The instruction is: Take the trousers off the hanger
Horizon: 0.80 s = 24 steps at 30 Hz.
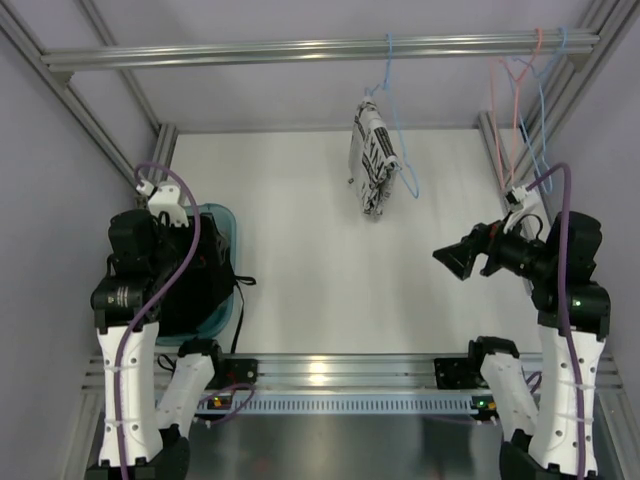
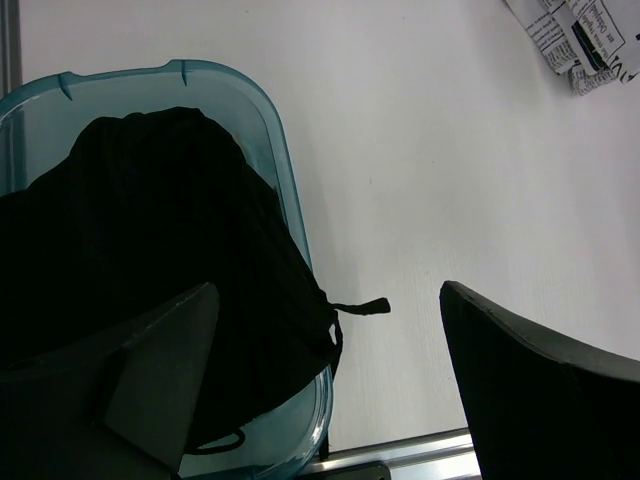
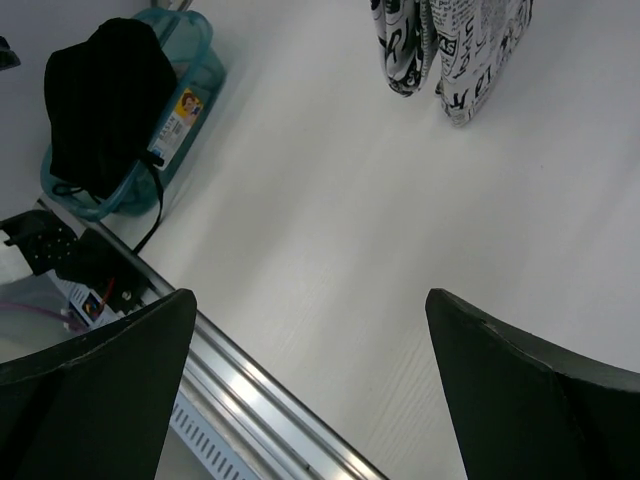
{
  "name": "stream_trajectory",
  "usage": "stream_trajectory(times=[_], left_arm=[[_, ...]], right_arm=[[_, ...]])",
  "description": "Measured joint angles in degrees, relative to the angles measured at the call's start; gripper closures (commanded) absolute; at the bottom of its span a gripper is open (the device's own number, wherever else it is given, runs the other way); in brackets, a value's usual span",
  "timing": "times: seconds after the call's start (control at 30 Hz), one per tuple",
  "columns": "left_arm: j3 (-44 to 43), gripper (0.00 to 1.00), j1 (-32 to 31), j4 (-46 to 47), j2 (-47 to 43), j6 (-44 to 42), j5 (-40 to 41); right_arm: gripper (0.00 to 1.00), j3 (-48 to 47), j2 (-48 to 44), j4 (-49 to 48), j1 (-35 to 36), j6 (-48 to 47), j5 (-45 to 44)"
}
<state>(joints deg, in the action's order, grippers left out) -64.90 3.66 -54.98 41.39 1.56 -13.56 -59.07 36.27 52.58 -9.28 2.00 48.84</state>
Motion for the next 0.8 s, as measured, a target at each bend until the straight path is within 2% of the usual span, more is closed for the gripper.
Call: stream_trajectory(times=[0.23,0.47,0.67,0.8], left_arm=[[-0.02,0.02,0.00,0.02,1.09,-0.02,1.20],[-0.70,0.02,0.00,0.07,2.03,0.02,1.60],[-0.70,0.02,0.00,0.07,2.03,0.24,2.58],[-0.74,0.02,0.00,0.07,2.01,0.24,3.67]], right_arm=[[0.01,-8.09,6.60,-1.79,0.02,2.69,1.18],[0.01,-16.06,15.06,-8.22,1.44,9.44,2.58],[0.01,-23.61,24.74,-13.86,12.35,14.82,-1.20],[0.00,-25.24,29.05,-17.29,15.26,19.76,-2.34]])
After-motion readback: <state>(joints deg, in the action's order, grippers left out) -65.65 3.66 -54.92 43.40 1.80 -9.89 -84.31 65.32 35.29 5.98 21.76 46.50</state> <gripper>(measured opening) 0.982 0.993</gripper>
